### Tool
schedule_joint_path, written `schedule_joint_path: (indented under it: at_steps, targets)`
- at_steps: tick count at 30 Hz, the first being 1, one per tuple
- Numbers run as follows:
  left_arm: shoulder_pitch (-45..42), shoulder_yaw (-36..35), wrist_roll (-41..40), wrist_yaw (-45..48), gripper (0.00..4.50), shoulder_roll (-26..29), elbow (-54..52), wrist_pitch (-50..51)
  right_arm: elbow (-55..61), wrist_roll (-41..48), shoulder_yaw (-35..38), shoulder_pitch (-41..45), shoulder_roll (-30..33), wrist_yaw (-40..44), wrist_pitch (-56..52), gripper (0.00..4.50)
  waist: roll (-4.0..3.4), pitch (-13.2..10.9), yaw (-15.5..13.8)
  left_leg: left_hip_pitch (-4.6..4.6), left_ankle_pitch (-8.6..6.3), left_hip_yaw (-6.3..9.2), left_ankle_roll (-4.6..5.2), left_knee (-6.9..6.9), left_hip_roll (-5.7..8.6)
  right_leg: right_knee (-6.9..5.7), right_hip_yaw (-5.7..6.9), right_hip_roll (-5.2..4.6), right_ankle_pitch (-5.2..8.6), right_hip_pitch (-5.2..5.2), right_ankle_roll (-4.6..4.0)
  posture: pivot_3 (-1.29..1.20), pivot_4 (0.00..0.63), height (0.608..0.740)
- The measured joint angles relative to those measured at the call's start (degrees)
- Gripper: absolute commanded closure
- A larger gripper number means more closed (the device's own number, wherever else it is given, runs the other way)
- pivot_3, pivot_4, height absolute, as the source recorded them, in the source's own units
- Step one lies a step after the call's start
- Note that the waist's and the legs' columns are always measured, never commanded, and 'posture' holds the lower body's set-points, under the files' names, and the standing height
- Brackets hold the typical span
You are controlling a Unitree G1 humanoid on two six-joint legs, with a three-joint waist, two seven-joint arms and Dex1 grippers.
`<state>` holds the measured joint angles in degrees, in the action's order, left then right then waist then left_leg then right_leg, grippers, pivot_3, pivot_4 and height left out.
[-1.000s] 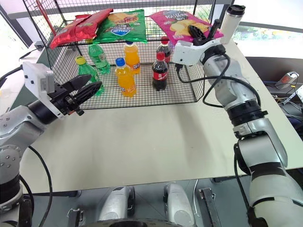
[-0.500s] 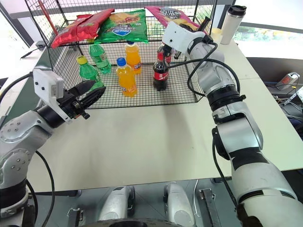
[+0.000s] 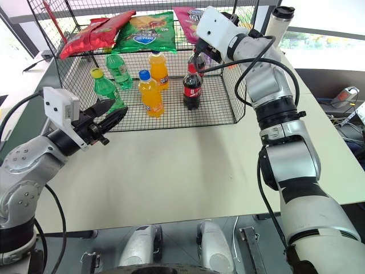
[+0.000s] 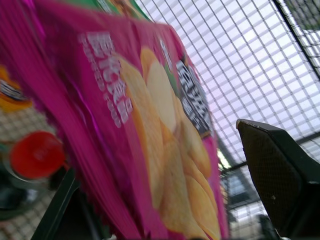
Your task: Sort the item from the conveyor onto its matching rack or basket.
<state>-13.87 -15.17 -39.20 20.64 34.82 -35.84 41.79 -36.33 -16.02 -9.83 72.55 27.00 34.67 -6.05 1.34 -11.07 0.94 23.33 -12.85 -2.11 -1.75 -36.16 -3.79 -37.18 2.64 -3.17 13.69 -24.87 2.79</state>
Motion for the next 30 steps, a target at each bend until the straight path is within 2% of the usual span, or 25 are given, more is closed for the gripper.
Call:
schedule_joint_path:
  at_steps: [2,7,14,18,21,25,27,30]
  targets:
    - [0.0,0.2,0.3,0.1,2.44,-0.1,0.2,-0.1,1.9,4.0,1.1,-0.3,-0.4,5.5,-3.6,0.98,0.00,0.0,0.1,0.00,0.00,0.00,0.00,0.01,0.00,0.00,0.00,0.00,0.00,0.00,0.00,0.00,0.150,0.740]
    - [0.1,0.3,1.1,0.1,2.44,-0.2,0.3,-0.1,3.4,9.1,1.6,-0.9,-0.9,12.5,-8.8,0.98,-0.02,0.0,-0.2,0.06,0.00,0.00,0.00,0.01,0.00,0.02,0.01,0.00,0.00,-0.04,0.00,0.00,0.150,0.740]
    - [0.3,0.3,1.2,-0.2,2.44,-0.9,0.4,-0.2,7.4,16.4,5.1,-1.9,0.0,17.5,-13.7,0.98,-0.02,0.0,-0.4,0.07,0.00,0.01,0.00,0.00,0.00,0.05,0.03,-0.01,0.00,-0.03,0.00,0.00,0.150,0.740]
    - [2.1,-0.7,1.3,-0.5,2.44,-1.2,0.2,-0.7,14.8,22.6,10.5,-5.8,2.0,19.2,-13.8,0.98,-0.01,0.0,-0.3,0.08,-0.01,0.00,0.01,0.03,0.00,0.07,0.03,-0.01,0.00,-0.04,0.01,0.00,0.150,0.740]
    - [4.4,-3.4,0.2,0.2,2.44,-1.0,-0.1,-0.8,24.7,30.5,17.4,-11.5,2.6,18.9,-15.5,0.98,-0.01,0.0,-0.3,0.08,-0.01,0.01,0.01,0.06,-0.01,0.07,0.05,-0.01,0.00,-0.04,0.01,0.00,0.150,0.740]
    - [10.1,-7.3,-2.9,1.4,2.44,0.0,-1.1,0.4,39.9,40.7,26.2,-22.2,3.2,14.6,-23.8,0.98,-0.01,0.0,-0.3,0.05,-0.01,0.01,0.00,0.01,-0.02,0.04,0.06,-0.05,0.01,-0.02,0.00,0.00,0.150,0.740]
    - [15.3,-10.0,-8.6,1.9,2.44,0.0,-4.0,2.8,48.6,44.0,28.9,-32.2,4.1,12.2,-27.8,0.98,0.13,0.1,-0.3,0.01,-0.05,0.07,0.04,0.04,-0.03,0.11,0.08,-0.06,0.04,0.08,0.01,0.00,0.150,0.740]
    - [19.9,-11.7,-12.2,1.8,2.44,0.9,-5.5,4.6,52.8,45.4,29.2,-43.5,4.5,10.2,-31.0,0.98,0.00,0.0,-0.3,0.01,-0.05,0.03,0.04,-0.04,0.02,0.10,0.06,-0.10,0.14,0.05,-0.24,0.00,0.150,0.740]
